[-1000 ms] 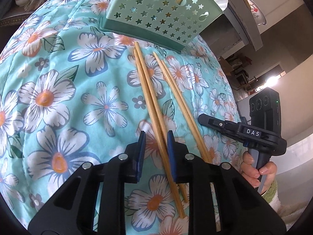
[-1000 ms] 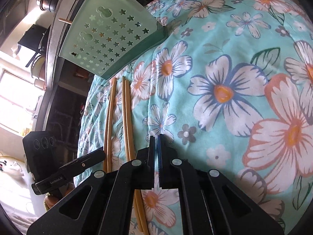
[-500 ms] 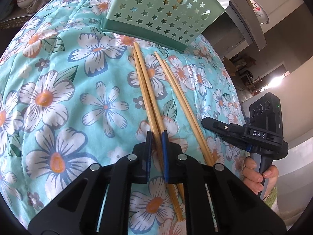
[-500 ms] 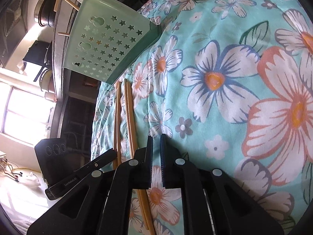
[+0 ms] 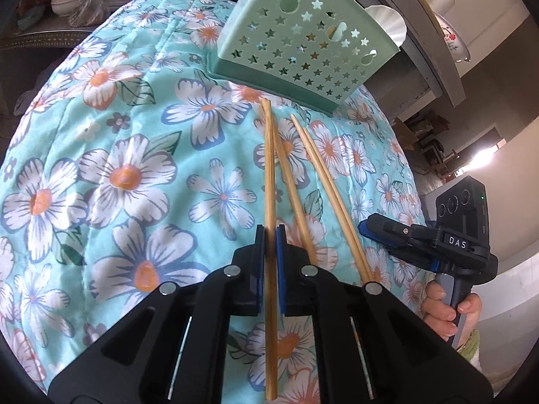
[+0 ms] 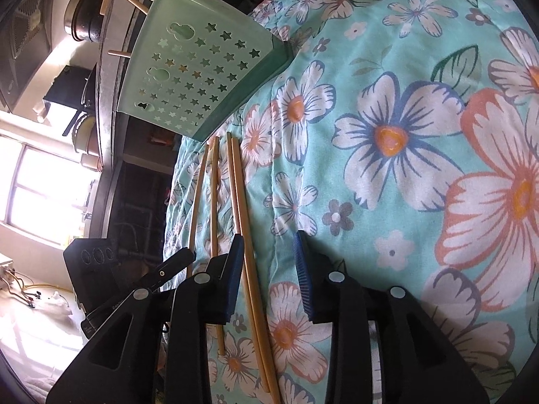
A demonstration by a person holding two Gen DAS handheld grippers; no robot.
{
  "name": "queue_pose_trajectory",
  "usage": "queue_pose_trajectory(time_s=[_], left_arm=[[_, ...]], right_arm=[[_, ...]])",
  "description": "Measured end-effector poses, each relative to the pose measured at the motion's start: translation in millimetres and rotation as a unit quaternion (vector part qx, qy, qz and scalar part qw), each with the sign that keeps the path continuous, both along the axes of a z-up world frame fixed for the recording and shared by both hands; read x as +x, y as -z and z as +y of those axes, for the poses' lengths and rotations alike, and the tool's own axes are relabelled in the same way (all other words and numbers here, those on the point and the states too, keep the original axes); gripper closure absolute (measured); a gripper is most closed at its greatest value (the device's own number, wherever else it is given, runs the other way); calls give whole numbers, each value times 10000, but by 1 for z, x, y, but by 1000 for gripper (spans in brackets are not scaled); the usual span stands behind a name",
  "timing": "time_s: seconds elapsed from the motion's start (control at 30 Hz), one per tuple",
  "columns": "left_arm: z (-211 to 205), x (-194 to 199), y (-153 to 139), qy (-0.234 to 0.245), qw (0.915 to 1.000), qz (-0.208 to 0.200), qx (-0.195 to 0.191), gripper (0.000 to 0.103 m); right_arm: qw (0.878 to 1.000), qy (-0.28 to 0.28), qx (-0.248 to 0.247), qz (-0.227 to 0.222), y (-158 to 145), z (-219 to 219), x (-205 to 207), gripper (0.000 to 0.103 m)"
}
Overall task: Organize utensils
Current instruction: 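Grasp a chopstick with the left gripper while the right gripper grasps another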
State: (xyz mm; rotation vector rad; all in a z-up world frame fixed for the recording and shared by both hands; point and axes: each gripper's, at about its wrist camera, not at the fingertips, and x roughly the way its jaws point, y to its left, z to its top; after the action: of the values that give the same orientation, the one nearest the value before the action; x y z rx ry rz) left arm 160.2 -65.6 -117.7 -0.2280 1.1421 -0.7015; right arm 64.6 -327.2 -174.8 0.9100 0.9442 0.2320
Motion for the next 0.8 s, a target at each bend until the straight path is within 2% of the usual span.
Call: queue_pose_trajectory(time_s=[0.13,0.37,0.47,0.6,0.7,0.77,0.8], left_arm=[[17,3,-1,-263,9996,-59,75,97],[32,6,3,-525,9982,-106,262,97],[29,5,3,-524,9981,-137,304,97],[26,3,4,-522,9981,-124,313,97],[26,2,6,-518,9982,-121,291,97],[26,1,6,-523,9981,-136,289,97],[26,1,6,-530,9981,-140,287,97]], right_arm=[[9981,-53,-621,-14,-17,14,1,73],[9859,-751,-1446,-374,-50,76,8,73],[9759,-961,-1936,-307,-49,105,18,73],[9690,-1110,-2204,-68,-36,123,31,77],[9641,-1165,-2385,39,-31,134,37,83],[9608,-1132,-2529,61,-27,134,38,93],[9616,-1101,-2513,62,-27,133,38,94]])
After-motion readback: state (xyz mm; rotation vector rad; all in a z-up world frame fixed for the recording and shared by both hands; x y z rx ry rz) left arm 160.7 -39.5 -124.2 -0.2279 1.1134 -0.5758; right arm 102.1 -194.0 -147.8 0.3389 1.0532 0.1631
